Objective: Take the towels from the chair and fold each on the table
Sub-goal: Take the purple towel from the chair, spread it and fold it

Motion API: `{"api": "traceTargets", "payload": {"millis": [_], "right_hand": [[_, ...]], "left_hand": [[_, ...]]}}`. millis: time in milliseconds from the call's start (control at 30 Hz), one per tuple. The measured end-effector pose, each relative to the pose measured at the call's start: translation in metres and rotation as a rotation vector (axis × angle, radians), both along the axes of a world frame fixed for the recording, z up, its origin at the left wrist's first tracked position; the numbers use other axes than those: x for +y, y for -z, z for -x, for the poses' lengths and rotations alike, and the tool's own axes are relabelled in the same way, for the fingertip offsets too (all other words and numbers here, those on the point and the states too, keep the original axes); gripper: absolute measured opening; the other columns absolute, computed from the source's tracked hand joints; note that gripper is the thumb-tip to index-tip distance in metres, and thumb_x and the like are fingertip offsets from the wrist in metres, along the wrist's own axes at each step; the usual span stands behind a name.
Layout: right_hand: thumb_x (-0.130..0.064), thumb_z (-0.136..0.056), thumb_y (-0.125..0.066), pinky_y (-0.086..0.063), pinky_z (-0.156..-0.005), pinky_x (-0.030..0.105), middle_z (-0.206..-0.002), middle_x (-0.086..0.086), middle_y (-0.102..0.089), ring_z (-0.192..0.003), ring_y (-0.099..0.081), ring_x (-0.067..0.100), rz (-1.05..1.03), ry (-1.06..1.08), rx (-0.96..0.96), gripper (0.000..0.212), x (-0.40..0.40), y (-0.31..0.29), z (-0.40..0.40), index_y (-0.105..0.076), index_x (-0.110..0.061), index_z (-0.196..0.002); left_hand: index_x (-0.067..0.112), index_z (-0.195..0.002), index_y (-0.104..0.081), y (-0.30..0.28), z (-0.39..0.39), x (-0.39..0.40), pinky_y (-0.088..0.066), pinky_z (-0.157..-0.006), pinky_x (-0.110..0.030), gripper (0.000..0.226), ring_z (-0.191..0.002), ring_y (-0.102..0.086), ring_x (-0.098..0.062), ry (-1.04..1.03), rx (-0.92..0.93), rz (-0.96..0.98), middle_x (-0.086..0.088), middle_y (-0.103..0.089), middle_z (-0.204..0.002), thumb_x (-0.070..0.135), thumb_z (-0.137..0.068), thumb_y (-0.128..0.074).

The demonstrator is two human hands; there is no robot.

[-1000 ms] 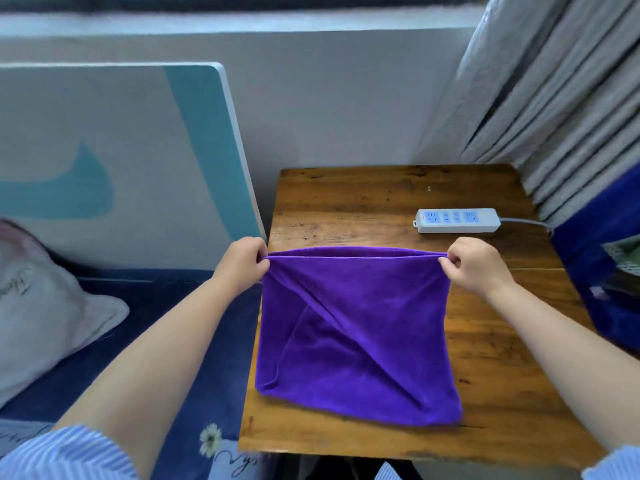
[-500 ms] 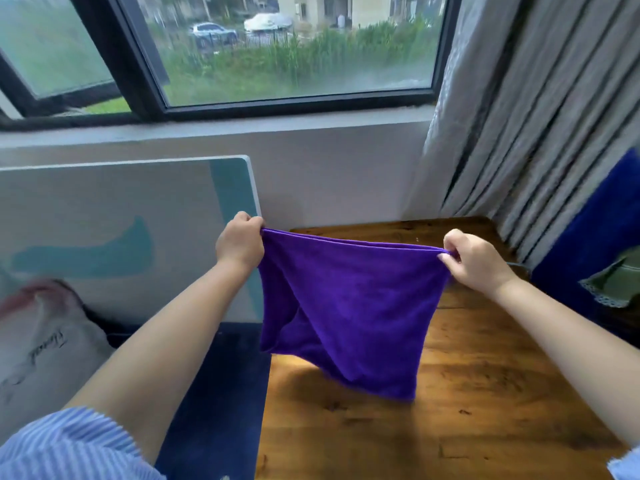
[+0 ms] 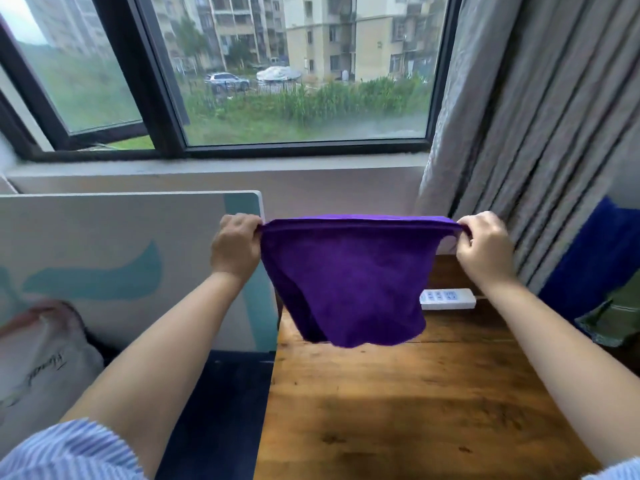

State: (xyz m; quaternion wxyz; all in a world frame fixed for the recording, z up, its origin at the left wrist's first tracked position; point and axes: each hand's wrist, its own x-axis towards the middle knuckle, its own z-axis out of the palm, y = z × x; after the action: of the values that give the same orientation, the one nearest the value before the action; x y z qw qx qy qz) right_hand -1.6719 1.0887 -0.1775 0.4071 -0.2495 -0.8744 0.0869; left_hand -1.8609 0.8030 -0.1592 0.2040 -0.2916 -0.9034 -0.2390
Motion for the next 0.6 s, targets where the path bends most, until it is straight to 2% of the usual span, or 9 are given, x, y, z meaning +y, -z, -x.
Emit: {"api": "traceTargets", "payload": {"millis": [33,100,200,233,300,333,400,500,600], "right_hand": [[0.0,-0.077,-0.044,-0.041,-0.076,0.04,-0.086,0.034,-0.059,-0.086,-0.059,0.045,-0.001,-0.015,-0.096,0.026,-0.001,-0.002,0.001,-0.065,0.012,-0.087],[-0.002,-0.08,-0.043,-0.044,-0.078,0.042,-0.092,0.032,-0.06,-0.092,-0.058,0.043,0.037,-0.01,-0.166,0.028,-0.001,-0.003,0.002,-0.066,0.01,-0.09],[-0.003,-0.08,-0.041,-0.043,-0.08,0.044,-0.097,0.034,-0.058,-0.094,-0.056,0.044,0.105,0.08,0.025,0.031,-0.007,-0.004,0.003,-0.064,0.012,-0.094],[0.0,-0.082,-0.044,-0.042,-0.082,0.044,-0.101,0.034,-0.057,-0.097,-0.055,0.044,0.141,0.094,0.011,0.027,-0.007,-0.004,0.005,-0.062,0.012,-0.098],[0.005,-0.084,-0.047,-0.041,-0.082,0.042,-0.105,0.032,-0.056,-0.101,-0.054,0.043,0.191,0.067,-0.116,0.023,-0.008,-0.001,0.008,-0.062,0.01,-0.1],[0.005,-0.084,-0.047,-0.04,-0.082,0.041,-0.105,0.031,-0.056,-0.101,-0.054,0.042,0.206,0.061,-0.133,0.023,-0.009,0.0,0.008,-0.063,0.01,-0.099],[0.007,-0.083,-0.046,-0.037,-0.082,0.04,-0.104,0.032,-0.056,-0.101,-0.054,0.041,0.217,0.075,-0.076,0.022,-0.009,0.0,0.009,-0.063,0.011,-0.098],[0.007,-0.083,-0.047,-0.036,-0.081,0.039,-0.102,0.031,-0.057,-0.1,-0.054,0.04,0.196,0.072,-0.087,0.021,-0.011,0.004,0.012,-0.063,0.011,-0.096],[0.007,-0.082,-0.047,-0.04,-0.08,0.041,-0.101,0.032,-0.057,-0.1,-0.054,0.041,0.215,0.078,-0.129,0.021,-0.011,0.008,0.014,-0.063,0.011,-0.095]], "left_hand": [[0.001,-0.1,-0.066,0.003,0.002,0.001,-0.046,-0.078,-0.038,0.027,-0.103,-0.056,-0.035,0.004,-0.054,0.109,-0.017,-0.065,-0.106,0.013,-0.092,-0.043],[0.005,-0.105,-0.063,0.007,0.002,-0.001,-0.044,-0.08,-0.035,0.026,-0.109,-0.053,-0.03,-0.031,-0.159,0.15,-0.013,-0.062,-0.112,0.015,-0.095,-0.042],[-0.005,-0.096,-0.064,0.011,-0.001,0.0,-0.045,-0.076,-0.042,0.035,-0.099,-0.055,-0.037,-0.03,-0.021,-0.068,-0.023,-0.063,-0.1,0.019,-0.089,-0.039],[-0.007,-0.094,-0.063,0.011,-0.001,0.001,-0.044,-0.075,-0.043,0.036,-0.096,-0.056,-0.038,-0.029,-0.009,-0.104,-0.025,-0.062,-0.099,0.019,-0.086,-0.038],[-0.002,-0.1,-0.061,0.013,-0.001,0.004,-0.044,-0.079,-0.039,0.029,-0.1,-0.056,-0.037,-0.017,-0.134,0.07,-0.021,-0.06,-0.108,0.016,-0.092,-0.04],[0.002,-0.103,-0.06,0.015,0.001,0.005,-0.043,-0.08,-0.037,0.024,-0.103,-0.056,-0.036,-0.023,-0.224,0.174,-0.017,-0.059,-0.113,0.015,-0.094,-0.042],[0.004,-0.104,-0.058,0.017,0.005,0.002,-0.043,-0.08,-0.035,0.02,-0.104,-0.055,-0.034,-0.057,-0.3,0.207,-0.014,-0.059,-0.114,0.014,-0.094,-0.044],[0.001,-0.098,-0.06,0.017,0.01,0.002,-0.045,-0.078,-0.035,0.017,-0.094,-0.058,-0.034,-0.044,-0.367,0.059,-0.018,-0.065,-0.101,0.005,-0.089,-0.046],[0.01,-0.068,-0.055,0.023,0.017,0.0,-0.053,-0.081,-0.039,0.021,-0.073,-0.057,-0.026,0.024,-0.534,-0.019,-0.013,-0.062,-0.07,-0.001,-0.084,-0.05]]}}
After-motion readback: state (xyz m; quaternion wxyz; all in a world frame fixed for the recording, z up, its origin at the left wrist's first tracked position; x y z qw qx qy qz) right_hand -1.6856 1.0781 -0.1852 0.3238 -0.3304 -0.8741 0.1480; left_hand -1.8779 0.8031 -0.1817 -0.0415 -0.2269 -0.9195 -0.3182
